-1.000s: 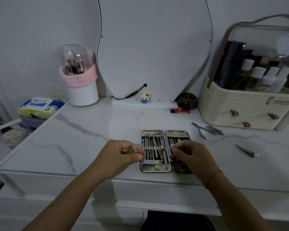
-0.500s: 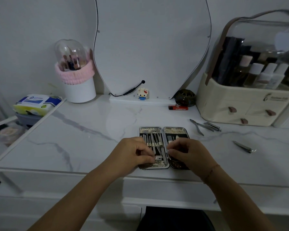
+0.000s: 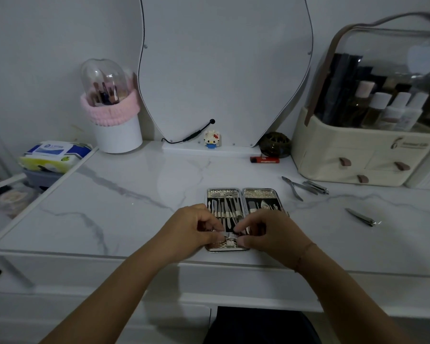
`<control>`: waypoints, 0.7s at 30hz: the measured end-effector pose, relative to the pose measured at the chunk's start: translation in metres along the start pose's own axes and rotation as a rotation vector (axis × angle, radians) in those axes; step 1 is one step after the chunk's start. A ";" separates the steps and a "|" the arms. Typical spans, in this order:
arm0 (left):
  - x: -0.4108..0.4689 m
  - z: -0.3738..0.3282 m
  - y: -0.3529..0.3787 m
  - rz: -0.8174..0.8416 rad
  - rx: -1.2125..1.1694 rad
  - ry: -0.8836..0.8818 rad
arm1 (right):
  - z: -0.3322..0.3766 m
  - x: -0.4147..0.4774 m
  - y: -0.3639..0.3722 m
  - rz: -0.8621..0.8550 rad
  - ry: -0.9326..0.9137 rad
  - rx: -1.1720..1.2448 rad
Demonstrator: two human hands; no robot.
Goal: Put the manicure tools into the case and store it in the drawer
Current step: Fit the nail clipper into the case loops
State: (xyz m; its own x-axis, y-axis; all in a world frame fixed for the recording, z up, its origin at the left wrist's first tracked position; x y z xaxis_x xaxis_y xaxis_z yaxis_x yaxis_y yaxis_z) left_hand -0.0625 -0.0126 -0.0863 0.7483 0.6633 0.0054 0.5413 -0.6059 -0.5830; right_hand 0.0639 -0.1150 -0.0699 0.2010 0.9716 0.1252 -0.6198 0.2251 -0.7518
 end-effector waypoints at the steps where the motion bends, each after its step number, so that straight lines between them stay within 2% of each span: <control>1: 0.000 0.001 0.001 0.001 -0.019 0.004 | 0.001 0.001 0.000 0.005 -0.003 -0.006; 6: 0.000 0.005 0.001 -0.031 -0.019 0.034 | 0.007 0.003 0.004 0.033 -0.046 -0.085; 12: -0.005 0.007 -0.001 0.017 -0.053 0.047 | 0.009 -0.001 0.008 0.009 -0.099 -0.117; 21: -0.003 0.005 0.002 0.000 -0.107 0.048 | -0.012 -0.019 -0.021 -0.221 -0.025 0.136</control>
State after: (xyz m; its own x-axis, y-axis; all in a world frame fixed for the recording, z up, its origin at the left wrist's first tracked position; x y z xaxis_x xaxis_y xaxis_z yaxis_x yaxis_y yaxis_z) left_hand -0.0656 -0.0137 -0.0919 0.7644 0.6431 0.0457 0.5772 -0.6510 -0.4929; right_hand 0.0818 -0.1391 -0.0642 0.3248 0.8989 0.2942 -0.6595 0.4382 -0.6108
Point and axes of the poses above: each hand's wrist, its own x-axis towards the middle knuckle, its own y-axis out of the palm, z = x × y, the point moved 6 cm from there along x, towards the middle knuckle, and after that the axes turned 6 degrees about -y, right-handed, at the moved point
